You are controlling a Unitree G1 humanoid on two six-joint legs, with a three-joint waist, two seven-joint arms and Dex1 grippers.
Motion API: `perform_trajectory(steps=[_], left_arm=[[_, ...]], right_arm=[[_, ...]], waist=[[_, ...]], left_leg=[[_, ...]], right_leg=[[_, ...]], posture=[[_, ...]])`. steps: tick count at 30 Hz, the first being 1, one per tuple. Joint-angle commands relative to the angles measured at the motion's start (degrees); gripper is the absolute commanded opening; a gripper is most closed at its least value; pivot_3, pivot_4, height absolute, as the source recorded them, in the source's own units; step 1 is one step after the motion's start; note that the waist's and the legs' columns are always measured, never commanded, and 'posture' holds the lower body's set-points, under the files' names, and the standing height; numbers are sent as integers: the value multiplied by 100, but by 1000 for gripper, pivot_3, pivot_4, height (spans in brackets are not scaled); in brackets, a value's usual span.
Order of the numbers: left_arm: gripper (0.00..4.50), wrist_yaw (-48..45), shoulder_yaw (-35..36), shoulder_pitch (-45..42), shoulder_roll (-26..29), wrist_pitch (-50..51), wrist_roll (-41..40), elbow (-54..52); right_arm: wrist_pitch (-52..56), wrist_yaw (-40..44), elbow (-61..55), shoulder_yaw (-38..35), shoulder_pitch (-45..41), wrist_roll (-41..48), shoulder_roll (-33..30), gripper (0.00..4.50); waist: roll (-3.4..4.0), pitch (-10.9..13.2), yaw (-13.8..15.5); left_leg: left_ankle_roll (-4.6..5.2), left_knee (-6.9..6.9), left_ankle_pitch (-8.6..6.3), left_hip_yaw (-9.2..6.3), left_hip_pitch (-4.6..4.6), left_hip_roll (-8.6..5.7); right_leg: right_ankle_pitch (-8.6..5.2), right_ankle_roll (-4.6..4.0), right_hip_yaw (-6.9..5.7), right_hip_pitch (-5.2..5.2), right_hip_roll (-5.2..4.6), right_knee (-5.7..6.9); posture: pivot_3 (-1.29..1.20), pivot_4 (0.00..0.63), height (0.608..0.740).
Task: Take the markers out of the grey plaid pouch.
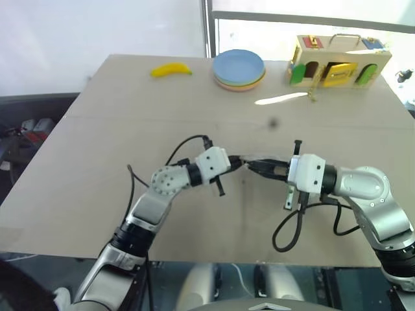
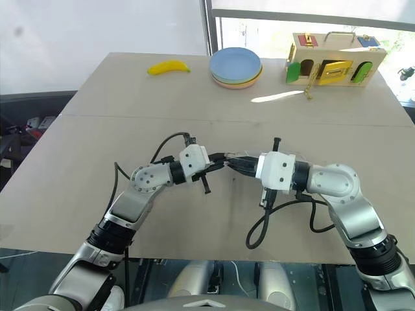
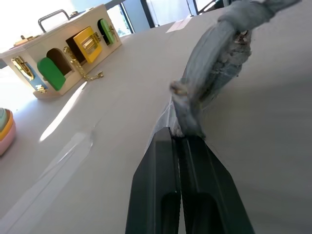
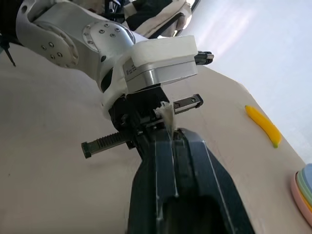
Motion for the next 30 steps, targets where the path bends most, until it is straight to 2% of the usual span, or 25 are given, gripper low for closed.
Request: perform_trajectory(steps=[1,4,6,10,12,18,22,30], left_arm=[[0,-23,143,17,-29,-79,3,-145],[0,-12,173,24,-46,-77,23,-121],[0,18,206,38,-45,-80,40,-94],[0,32,248,100,-24,-151,71,-15],[0,45,268,115,-22,-163,76,-5],[0,119,379,175,4,-140,56,27],[0,191,456,227,29,-137,70,82],[0,304,534,169,-187,33,56,92]], right_arm=[[509,-331,-323,-390,-84,530,145,73],[1123,-661,-478,-709,-63,1065,270,73],[1715,-1015,-545,-1221,38,1821,374,73],[2436,-1757,-355,-2150,161,2785,555,73],[2615,-1951,-280,-2406,223,3045,585,73],[2596,-2221,353,-3030,513,3098,480,73],[2477,-2065,467,-3145,711,3054,366,73],[2893,-1954,-651,-2356,615,3568,370,73]], waist=[[0,0,0],[0,0,3],[0,0,5],[-1,0,0],[0,0,-1],[0,0,-2],[2,1,-1],[2,1,-10]], left_leg=[[0,0,0,0,0,0],[0,0,0,-2,0,1],[0,0,0,-3,-1,1],[2,-2,-2,-5,-3,1],[6,-4,-4,-5,-3,1],[19,-6,-12,-4,-3,1],[21,-6,-13,-3,-2,0],[25,-6,-15,-3,0,5]], right_leg=[[0,0,1,0,-1,0],[0,0,8,0,-2,0],[0,0,8,0,-4,0],[1,-1,9,1,-12,-1],[1,-1,10,0,-13,-1],[1,-2,11,0,-16,0],[1,-1,11,-1,-15,0],[1,-1,10,-2,-9,9]], posture=[[0,150,740],[0,150,740],[0,150,740],[0,150,740],[0,150,740],[0,150,740],[0,150,740],[0,150,740]])
